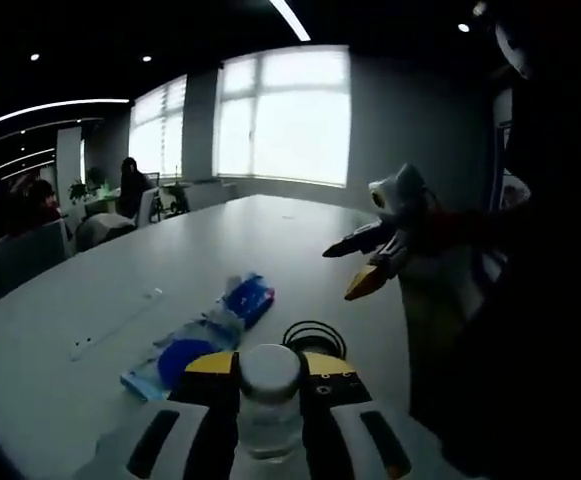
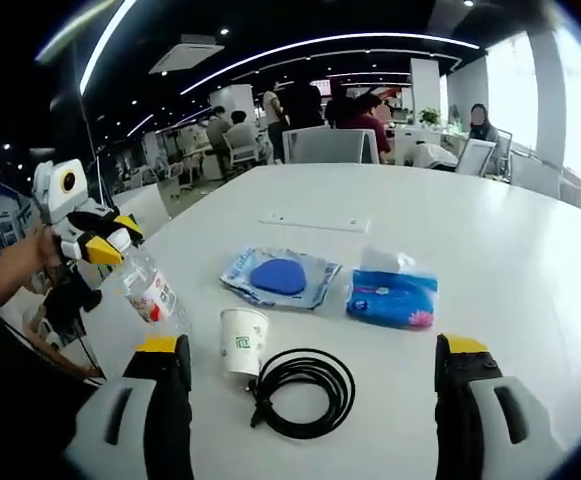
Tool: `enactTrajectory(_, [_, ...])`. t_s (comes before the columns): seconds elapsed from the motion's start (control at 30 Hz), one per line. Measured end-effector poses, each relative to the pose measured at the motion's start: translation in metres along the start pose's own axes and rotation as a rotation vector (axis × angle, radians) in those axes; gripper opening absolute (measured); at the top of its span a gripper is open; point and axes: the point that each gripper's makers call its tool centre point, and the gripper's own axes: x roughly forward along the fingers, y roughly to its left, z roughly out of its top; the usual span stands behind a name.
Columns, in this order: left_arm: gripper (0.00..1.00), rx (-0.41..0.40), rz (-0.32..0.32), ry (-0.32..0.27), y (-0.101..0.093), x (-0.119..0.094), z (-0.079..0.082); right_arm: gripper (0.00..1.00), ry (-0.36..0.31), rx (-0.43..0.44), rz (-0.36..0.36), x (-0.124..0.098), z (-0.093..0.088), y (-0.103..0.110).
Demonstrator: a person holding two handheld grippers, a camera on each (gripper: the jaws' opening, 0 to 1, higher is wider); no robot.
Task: Arrange the tabletop items into an orderly group along one side of the table until the central work area is clear of visible clutter.
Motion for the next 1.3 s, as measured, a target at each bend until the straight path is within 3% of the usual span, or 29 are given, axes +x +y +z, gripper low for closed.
enactTrajectory(0.3, [0.19, -0.006, 0.001, -0.016, 0.038, -0.019, 0.011, 0.98, 0.001, 0.006, -0.003, -0.001, -0.001, 0.003])
enactTrajectory(0.57, [0.19, 0.011, -0.004, -0.004, 0.068, -0.024, 0.011, 0.98, -0.011, 0.014, -0.007, -0.001, 0.003, 0.006])
enactTrajectory(0.87, [0.19, 0.013, -0.012, 0.005, 0.102, -0.020, 0.004, 0.98, -0.005, 0.022, -0.017, -0.001, 0.002, 0.007])
enactTrajectory(1.3, [0.19, 0.071, -0.062, 0.037, 0.134, -0.006, -0.007, 0.97, 0.009, 0.032, -0.040, 0.008, 0.001, -0.003])
